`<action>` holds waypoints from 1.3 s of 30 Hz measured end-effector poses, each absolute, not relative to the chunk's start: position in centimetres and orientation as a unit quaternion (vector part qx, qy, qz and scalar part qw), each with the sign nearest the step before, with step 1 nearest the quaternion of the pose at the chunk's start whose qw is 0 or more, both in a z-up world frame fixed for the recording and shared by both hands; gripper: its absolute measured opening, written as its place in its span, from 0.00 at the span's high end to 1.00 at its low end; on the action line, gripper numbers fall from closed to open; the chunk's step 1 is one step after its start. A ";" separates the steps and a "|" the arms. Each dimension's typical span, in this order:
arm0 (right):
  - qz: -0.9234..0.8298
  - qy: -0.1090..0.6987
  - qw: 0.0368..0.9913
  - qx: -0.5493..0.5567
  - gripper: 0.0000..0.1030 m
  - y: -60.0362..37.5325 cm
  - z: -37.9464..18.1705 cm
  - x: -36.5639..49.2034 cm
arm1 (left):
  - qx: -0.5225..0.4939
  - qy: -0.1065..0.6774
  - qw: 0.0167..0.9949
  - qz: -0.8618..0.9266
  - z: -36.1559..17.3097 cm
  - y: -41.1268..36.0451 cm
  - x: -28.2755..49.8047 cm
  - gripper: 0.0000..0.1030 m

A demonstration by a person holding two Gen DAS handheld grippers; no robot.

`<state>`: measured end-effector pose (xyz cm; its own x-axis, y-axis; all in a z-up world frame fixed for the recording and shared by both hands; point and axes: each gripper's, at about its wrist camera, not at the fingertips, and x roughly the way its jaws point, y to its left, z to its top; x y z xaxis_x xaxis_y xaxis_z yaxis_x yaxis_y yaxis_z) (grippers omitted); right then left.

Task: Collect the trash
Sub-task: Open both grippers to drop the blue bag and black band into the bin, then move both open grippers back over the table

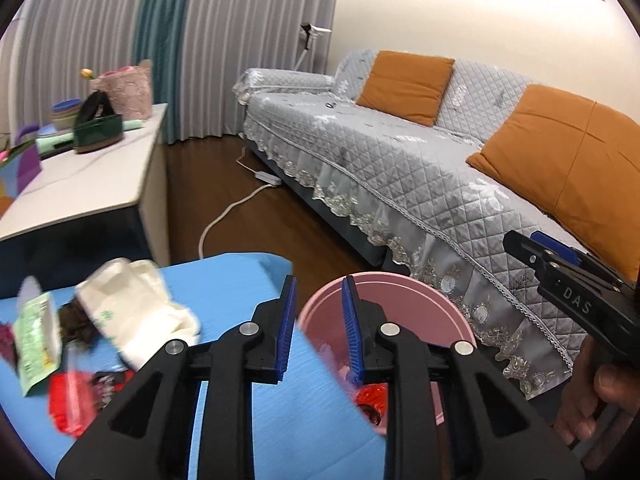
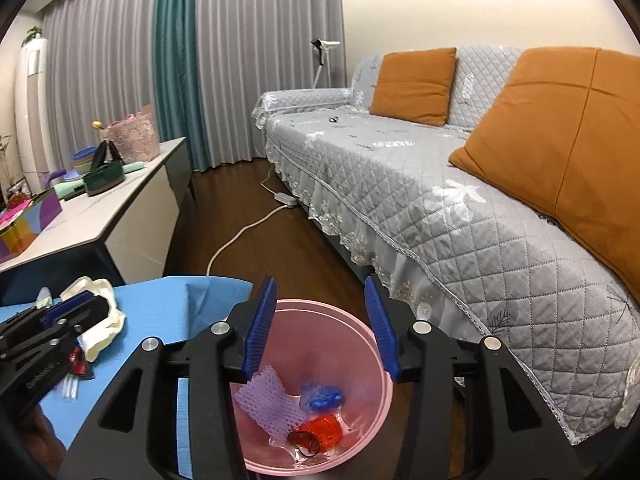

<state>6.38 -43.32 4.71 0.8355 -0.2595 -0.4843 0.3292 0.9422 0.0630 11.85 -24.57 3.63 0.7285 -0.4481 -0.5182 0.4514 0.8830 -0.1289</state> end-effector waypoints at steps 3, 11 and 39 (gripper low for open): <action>-0.143 0.238 0.958 0.077 0.55 -42.3 5.1 5.8 | -0.005 0.273 0.935 -0.228 4.1 -22.2 10.8 0.77; -0.099 0.226 0.965 0.090 0.55 -38.3 6.2 5.1 | -0.021 0.265 0.948 -0.177 4.4 -14.5 8.1 0.77; 0.038 0.303 0.948 0.093 0.57 -24.7 -0.5 13.7 | -0.031 0.276 0.960 0.036 -1.2 2.6 12.0 0.77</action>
